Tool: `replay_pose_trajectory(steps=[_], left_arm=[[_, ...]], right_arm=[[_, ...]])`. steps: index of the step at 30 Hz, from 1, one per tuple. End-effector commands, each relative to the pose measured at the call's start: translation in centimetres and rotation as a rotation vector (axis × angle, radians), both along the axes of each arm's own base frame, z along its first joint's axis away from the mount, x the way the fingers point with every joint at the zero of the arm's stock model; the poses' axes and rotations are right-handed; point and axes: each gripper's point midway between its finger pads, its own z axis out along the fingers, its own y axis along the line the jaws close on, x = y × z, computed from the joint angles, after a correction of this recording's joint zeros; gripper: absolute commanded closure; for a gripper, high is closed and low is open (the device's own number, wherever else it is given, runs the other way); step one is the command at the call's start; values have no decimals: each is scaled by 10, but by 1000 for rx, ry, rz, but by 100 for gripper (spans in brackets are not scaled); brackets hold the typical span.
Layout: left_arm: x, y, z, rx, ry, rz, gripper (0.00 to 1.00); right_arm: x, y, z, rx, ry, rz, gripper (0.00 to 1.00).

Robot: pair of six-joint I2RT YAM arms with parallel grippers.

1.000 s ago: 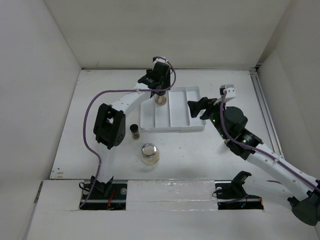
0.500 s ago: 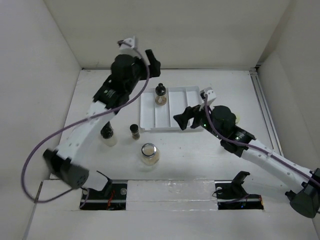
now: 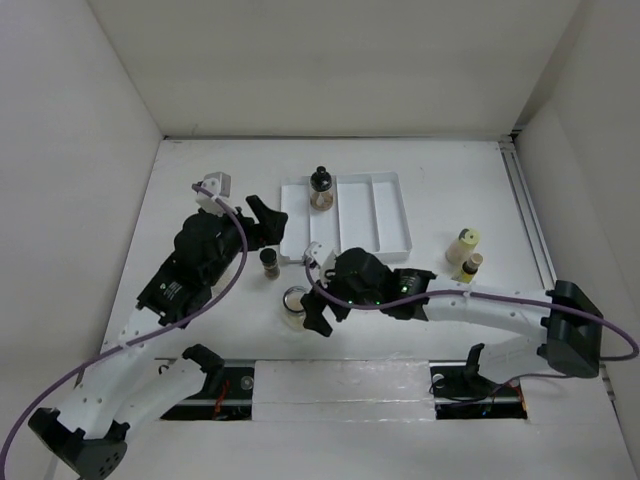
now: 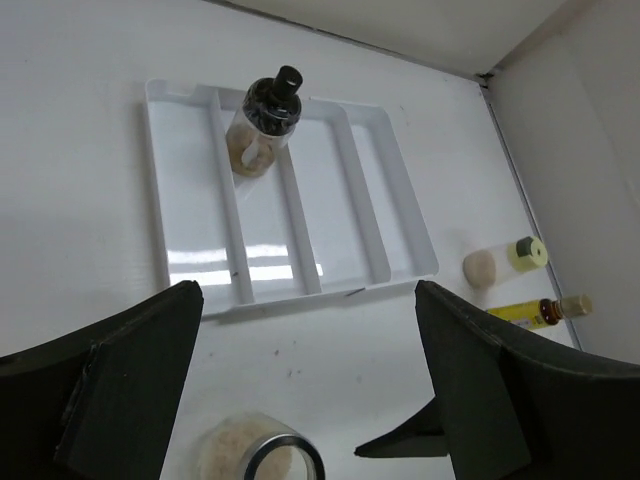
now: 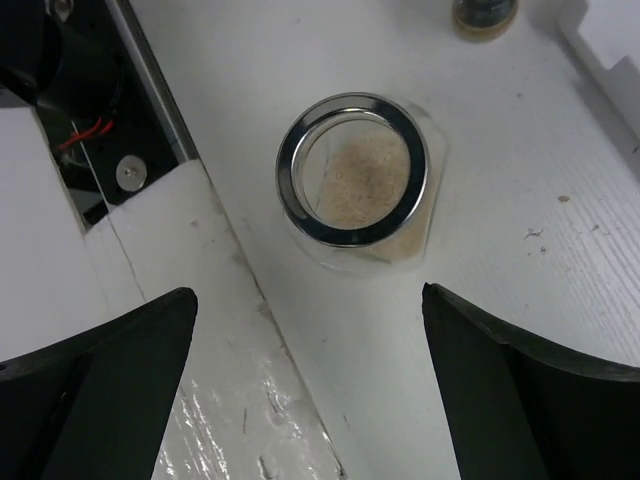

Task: Organize the condiment bottles

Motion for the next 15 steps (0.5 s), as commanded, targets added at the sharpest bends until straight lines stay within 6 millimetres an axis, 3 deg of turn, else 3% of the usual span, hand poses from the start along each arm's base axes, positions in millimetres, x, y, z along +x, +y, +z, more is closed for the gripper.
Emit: replay_pose_trajectory(steps=[1, 2, 6, 10, 15], left_arm=[[-18, 14, 30, -75, -85, 21, 17], [-20, 15, 24, -69, -76, 21, 17], [-23, 16, 19, -68, -73, 15, 17], [-23, 15, 19, -68, -92, 4, 17], [-23, 15, 13, -43, -91, 1, 18]], right_arm=[[5, 24, 24, 9, -80, 16, 0], [12, 27, 11, -37, -78, -7, 0], [33, 33, 6, -71, -139, -96, 0], [39, 44, -2, -78, -135, -110, 0], [43, 56, 3, -61, -123, -122, 2]])
